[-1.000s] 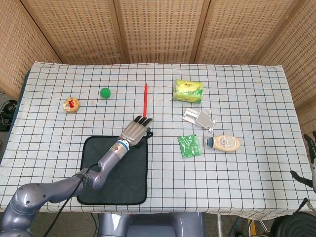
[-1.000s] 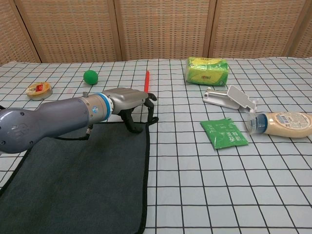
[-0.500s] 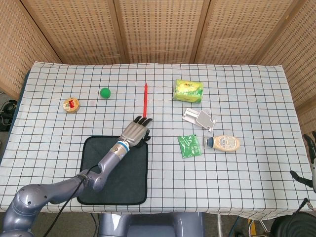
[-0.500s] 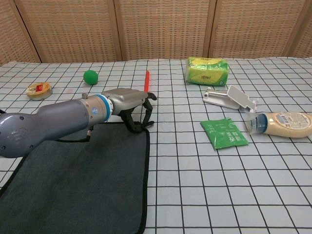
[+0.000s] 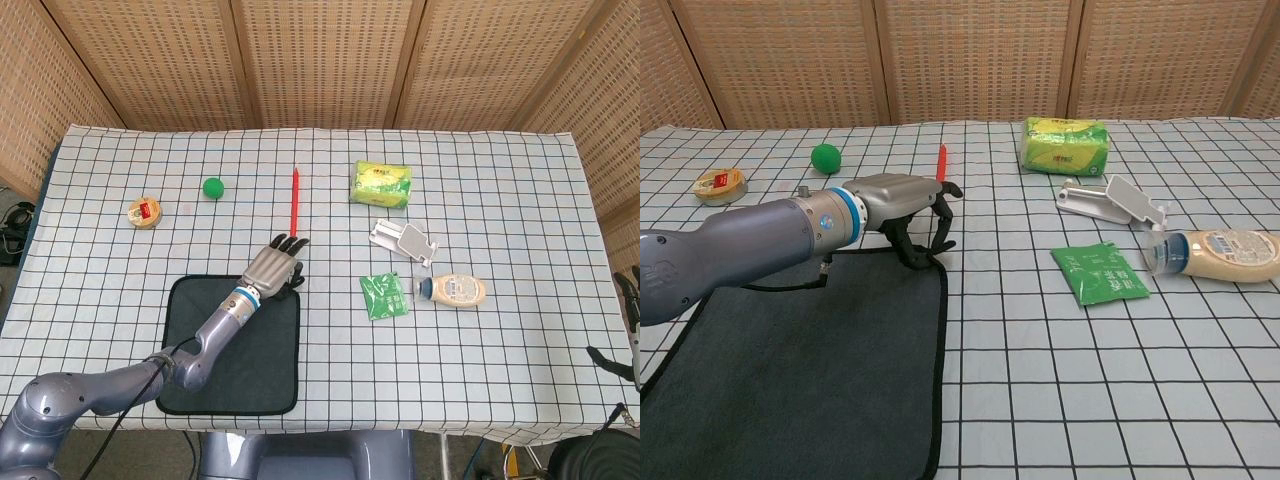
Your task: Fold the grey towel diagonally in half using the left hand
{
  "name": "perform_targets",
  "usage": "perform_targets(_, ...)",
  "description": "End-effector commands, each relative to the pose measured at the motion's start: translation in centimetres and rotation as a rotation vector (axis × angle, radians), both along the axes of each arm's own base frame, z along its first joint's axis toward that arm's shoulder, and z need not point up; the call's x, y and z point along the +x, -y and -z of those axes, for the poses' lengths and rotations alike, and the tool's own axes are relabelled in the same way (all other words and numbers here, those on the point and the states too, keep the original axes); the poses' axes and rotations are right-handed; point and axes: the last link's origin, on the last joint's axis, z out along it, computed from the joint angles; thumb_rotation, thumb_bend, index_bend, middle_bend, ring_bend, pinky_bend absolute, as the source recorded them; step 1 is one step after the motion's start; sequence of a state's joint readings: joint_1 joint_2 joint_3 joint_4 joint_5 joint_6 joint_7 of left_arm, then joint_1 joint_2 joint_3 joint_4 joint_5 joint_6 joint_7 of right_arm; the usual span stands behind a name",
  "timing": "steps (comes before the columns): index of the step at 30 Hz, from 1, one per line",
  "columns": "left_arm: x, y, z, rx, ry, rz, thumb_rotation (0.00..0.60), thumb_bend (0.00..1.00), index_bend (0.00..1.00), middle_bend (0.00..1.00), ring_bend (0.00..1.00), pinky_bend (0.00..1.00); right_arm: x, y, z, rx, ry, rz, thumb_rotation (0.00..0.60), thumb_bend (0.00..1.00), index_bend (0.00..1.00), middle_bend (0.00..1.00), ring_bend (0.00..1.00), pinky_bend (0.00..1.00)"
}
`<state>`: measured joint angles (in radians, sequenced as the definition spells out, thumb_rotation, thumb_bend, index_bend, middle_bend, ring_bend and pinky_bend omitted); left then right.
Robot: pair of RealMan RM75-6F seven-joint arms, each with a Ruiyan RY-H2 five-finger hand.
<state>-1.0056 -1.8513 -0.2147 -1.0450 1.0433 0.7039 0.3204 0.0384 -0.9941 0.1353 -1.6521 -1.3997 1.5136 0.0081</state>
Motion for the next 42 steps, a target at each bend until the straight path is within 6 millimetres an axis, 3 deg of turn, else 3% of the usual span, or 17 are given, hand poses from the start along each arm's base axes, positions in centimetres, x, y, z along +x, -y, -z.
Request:
perform_targets(1, -0.1, 0.6, -0.7, -0.001, 0.021, 0.002, 0.600, 0.37, 0.60, 0.00, 0.00, 0.00, 0.1, -0.1, 0.0, -0.001, 0.003, -0.004, 0.600, 0.00, 0.00, 0.00, 0.00, 0.00)
perform_targets(13, -2.6, 5.6, -5.6, -0.038, 0.048, 0.041, 0.600, 0.37, 0.61, 0.00, 0.00, 0.00, 0.6, -0.5, -0.1, 0.003, 0.011, -0.032, 0.600, 0.00, 0.00, 0.00, 0.00, 0.00)
perform_targets(24, -7.7, 11.9, -9.5, -0.063, 0.038, 0.043, 0.600, 0.37, 0.61, 0.00, 0.00, 0.00, 1.3, -1.0, 0.0, 0.011, 0.022, -0.067, 0.600, 0.00, 0.00, 0.00, 0.00, 0.00)
perform_targets(34, -11.2, 16.3, -11.7, -0.092, 0.033, 0.054, 0.600, 0.37, 0.62, 0.00, 0.00, 0.00, 1.9, -1.2, 0.0, 0.020, 0.033, -0.096, 0.600, 0.00, 0.00, 0.00, 0.00, 0.00)
perform_targets(42, -13.1, 18.7, -12.7, -0.109, 0.014, 0.064, 0.600, 0.37, 0.62, 0.00, 0.00, 0.00, 2.0, -1.3, -0.2, 0.019, 0.041, -0.101, 0.600, 0.00, 0.00, 0.00, 0.00, 0.00)
